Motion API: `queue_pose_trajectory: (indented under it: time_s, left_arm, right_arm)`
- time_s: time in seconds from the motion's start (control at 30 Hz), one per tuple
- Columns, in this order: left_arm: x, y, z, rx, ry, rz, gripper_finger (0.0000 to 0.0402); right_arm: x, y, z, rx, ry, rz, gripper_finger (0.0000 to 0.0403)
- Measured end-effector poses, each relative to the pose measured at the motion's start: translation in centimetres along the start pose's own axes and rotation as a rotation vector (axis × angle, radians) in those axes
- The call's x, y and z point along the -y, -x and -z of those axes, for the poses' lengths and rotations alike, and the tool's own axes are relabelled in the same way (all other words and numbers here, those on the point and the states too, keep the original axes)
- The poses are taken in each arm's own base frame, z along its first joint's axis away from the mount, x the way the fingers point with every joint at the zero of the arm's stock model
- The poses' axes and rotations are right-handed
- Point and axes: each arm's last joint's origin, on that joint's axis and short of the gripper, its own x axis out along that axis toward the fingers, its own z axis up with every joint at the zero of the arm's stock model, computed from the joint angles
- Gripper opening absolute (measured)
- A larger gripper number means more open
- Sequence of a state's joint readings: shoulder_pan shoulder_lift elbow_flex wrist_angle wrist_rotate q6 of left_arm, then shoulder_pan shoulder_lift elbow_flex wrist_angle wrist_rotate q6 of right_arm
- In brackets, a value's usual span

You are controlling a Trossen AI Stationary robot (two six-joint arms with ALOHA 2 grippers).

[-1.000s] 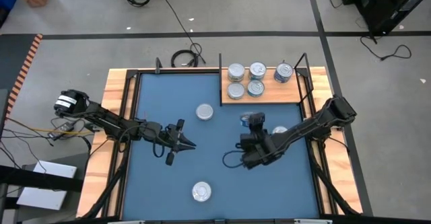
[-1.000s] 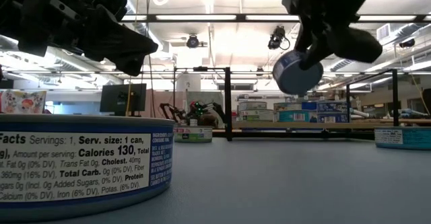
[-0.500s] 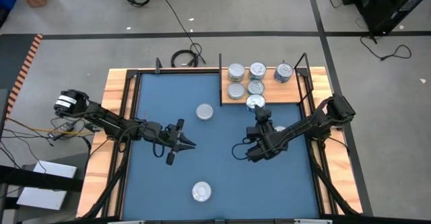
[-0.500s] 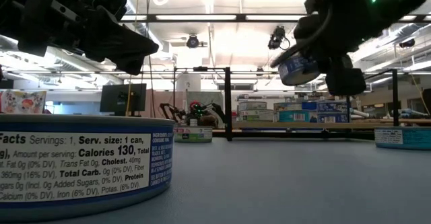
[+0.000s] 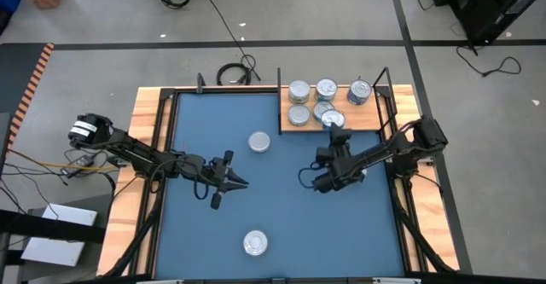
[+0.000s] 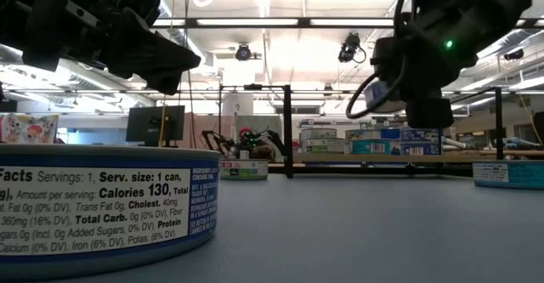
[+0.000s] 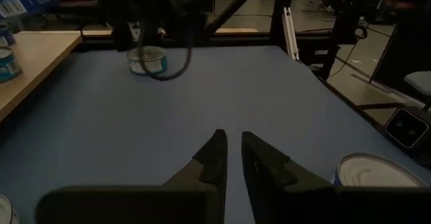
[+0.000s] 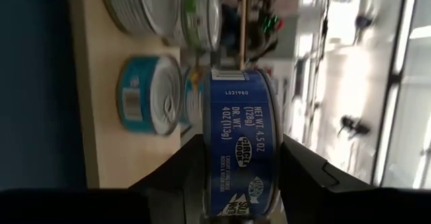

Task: Stack canned seafood by type on shelf
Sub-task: Put the blue tuna can on the shelf

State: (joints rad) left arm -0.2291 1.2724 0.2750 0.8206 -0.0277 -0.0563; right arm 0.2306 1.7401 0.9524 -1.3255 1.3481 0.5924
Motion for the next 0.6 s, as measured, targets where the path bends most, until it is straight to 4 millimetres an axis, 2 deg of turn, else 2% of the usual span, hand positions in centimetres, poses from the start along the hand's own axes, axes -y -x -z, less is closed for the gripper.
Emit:
queue_pose_trajectory:
  time_s: [0.23,0.47,0.6]
  left_arm:
    - [0.0,0.0,0.0,-0.005,0.000,0.000,0.0050]
    - [0.0,0.0,0.0,-0.005,0.000,0.000,0.0050]
    - [0.0,0.0,0.0,-0.004,0.003,0.001,0.0050]
  right_arm:
    - [1.2,-1.6,1.7,-0.181,-0.130,-0.016,0.0149]
    - [0.0,-2.8,3.5,-0.358,-0.158,-0.073,0.0149]
    - [0.1,-2.9,3.3,-0.358,-0.169,-0.070,0.0149]
